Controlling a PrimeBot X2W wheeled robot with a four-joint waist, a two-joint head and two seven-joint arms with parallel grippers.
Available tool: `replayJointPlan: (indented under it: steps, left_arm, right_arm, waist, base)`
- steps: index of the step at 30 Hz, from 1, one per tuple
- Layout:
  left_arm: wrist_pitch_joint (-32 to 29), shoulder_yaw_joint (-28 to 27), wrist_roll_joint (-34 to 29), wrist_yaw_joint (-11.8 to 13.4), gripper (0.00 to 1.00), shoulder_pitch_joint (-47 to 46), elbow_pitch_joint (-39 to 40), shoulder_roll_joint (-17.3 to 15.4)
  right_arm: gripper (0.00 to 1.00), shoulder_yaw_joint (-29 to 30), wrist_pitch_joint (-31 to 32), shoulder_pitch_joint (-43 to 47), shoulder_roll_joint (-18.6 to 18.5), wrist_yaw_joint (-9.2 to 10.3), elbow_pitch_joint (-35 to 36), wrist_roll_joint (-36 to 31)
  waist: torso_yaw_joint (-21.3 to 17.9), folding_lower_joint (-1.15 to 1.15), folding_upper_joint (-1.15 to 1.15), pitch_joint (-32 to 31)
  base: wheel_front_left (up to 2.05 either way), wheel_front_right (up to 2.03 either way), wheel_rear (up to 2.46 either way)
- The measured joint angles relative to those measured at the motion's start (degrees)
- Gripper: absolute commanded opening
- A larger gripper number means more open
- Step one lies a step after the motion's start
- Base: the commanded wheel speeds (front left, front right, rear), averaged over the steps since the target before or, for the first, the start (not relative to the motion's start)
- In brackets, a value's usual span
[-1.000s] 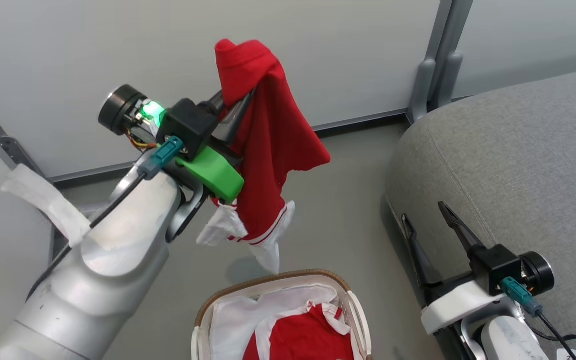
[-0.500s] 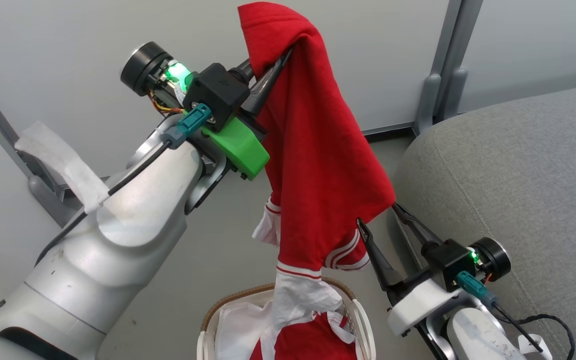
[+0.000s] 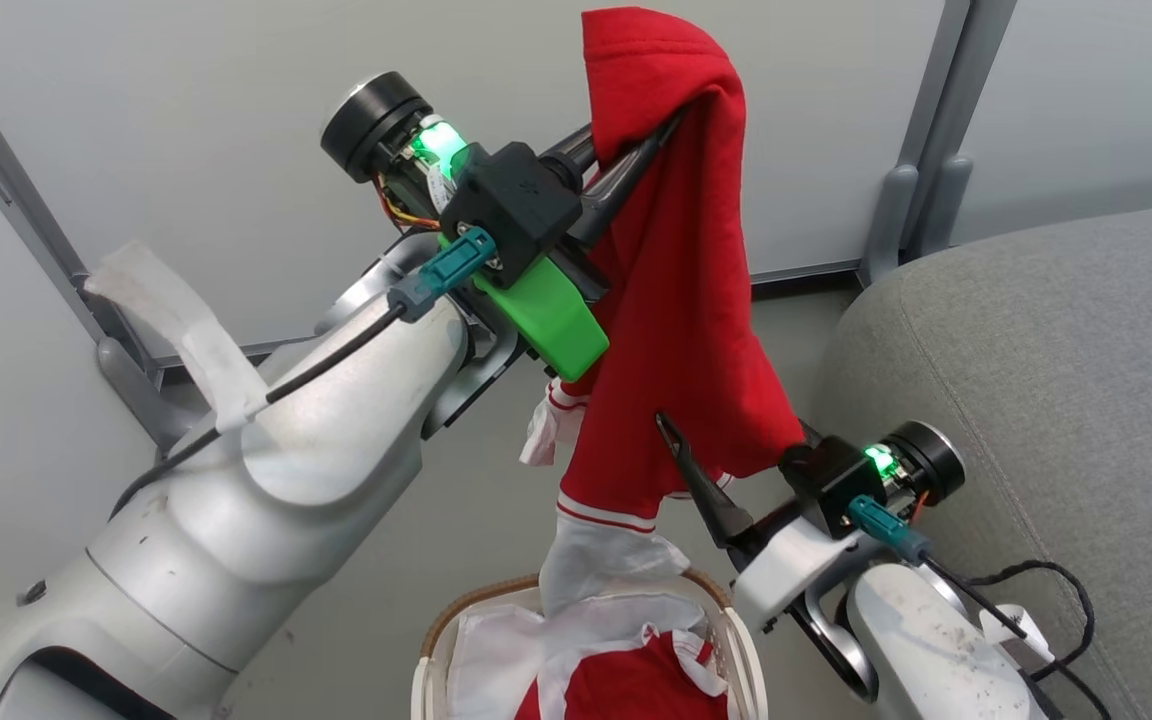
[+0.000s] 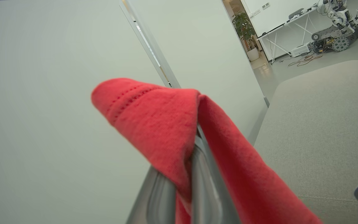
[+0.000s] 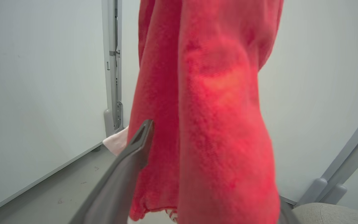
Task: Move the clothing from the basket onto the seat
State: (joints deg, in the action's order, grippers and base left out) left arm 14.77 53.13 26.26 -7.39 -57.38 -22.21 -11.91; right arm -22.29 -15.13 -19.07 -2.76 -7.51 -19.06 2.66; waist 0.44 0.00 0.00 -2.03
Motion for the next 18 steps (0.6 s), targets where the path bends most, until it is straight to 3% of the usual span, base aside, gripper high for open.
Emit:
replayJointPlan:
  steps: [9, 10, 11, 12, 13, 14, 18]
  left_arm:
    - [0.19, 1.94, 1.49, 0.00, 0.00, -0.28, 1.05, 0.80]
    - [0.19, 2.00, 1.70, 0.00, 0.00, -0.26, 1.05, 0.79]
    - [0.19, 2.01, 1.92, 0.00, 0.00, -0.19, 1.03, 0.77]
    - [0.19, 2.01, 1.97, 0.00, 0.00, -0.11, 0.99, 0.74]
    - [0.20, 1.98, 2.24, 0.00, 0.00, 0.21, 0.88, 0.68]
    - [0.21, 1.93, 2.38, 0.00, 0.00, 0.64, 0.77, 0.62]
    - [0.27, 1.22, 3.54, 0.08, 0.00, 2.83, 0.02, 0.36]
  right_arm:
    - [1.00, -3.80, 0.00, -5.20, 0.00, 0.00, -5.80, 0.30]
    - [0.78, -3.99, 0.00, -5.49, 0.00, 0.00, -6.41, 0.42]
    - [0.43, -4.00, 0.00, -5.63, 0.00, 0.00, -6.77, 0.54]
    - [0.22, -3.99, 0.00, -5.70, 0.00, 0.00, -6.93, 0.59]
    - [0.07, -3.91, 0.00, -5.86, -0.01, 0.00, -7.23, 0.71]
    - [0.00, -3.85, 0.00, -6.00, -0.01, 0.00, -7.34, 0.76]
    - [0.00, -3.27, 0.00, -6.08, 0.00, -0.01, -7.38, 0.76]
  waist:
    - [1.81, 0.00, 0.00, -0.07]
    - [2.05, 0.00, 0.00, -0.09]
    - [2.22, 0.00, 0.00, -0.11]
    - [2.32, 0.00, 0.00, -0.12]
    - [2.49, 0.00, 0.00, -0.14]
    - [2.60, 0.00, 0.00, -0.16]
    - [2.67, 0.00, 0.00, -0.26]
  base:
    - [0.00, 0.00, 0.00]
    - [0.00, 0.00, 0.00]
    - [0.00, 0.00, 0.00]
    - [0.00, 0.00, 0.00]
    - [0.00, 0.00, 0.00]
    - [0.00, 0.00, 0.00]
    - [0.00, 0.00, 0.00]
